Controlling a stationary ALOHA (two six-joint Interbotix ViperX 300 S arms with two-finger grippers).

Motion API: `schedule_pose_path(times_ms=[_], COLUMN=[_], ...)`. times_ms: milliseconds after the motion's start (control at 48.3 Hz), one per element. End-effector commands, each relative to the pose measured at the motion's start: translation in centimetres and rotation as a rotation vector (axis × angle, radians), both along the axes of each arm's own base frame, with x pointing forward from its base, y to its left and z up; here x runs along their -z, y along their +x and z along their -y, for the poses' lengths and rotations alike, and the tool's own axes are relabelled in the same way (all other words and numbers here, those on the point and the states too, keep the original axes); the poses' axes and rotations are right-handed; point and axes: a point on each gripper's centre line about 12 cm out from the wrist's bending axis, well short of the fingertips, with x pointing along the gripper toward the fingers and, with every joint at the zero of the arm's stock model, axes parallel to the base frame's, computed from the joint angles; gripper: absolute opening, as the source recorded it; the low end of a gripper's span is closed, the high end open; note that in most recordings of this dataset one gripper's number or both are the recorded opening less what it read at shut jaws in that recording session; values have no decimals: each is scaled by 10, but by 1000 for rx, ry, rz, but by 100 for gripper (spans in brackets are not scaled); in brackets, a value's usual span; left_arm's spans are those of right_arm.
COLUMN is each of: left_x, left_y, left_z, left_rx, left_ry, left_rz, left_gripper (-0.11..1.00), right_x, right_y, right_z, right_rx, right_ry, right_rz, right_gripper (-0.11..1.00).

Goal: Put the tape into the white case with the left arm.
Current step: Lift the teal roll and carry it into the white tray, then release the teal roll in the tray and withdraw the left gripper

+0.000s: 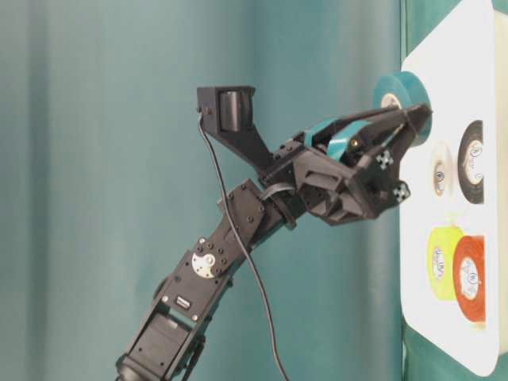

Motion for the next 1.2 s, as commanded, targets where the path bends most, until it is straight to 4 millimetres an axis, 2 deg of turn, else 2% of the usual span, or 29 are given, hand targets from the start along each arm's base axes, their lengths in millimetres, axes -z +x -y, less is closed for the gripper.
schedule_pose_path(times_ms=[0,207,248,414,476,580,807,931,1180], left_x=[-24,-21,-20,-23,-25,-27,-31,-36,-50], left_y=[7,7,6,6,6,5,-1,-13,-46], left_z=[-6,-7,-6,-1,-1,-1,1,8,37], left_rx=[-13,-14,-13,-3,-2,-3,-4,0,28], left_ry=[9,8,7,9,11,11,7,3,-16], left_rz=[63,55,50,48,53,56,55,53,52], left_gripper=[23,25,33,81,91,86,85,85,86], right_x=[-4,-4,-4,-4,-4,-4,-4,-4,-4], right_y=[2,2,2,2,2,2,2,2,2], right_z=[0,0,0,0,0,0,0,0,0], right_rx=[1,-1,-1,1,-1,1,0,0,-1], right_ry=[0,0,0,0,0,0,0,1,0], right_rz=[14,12,14,11,12,12,12,14,14], right_gripper=[-9,-9,-9,-9,-9,-9,-9,-9,-9])
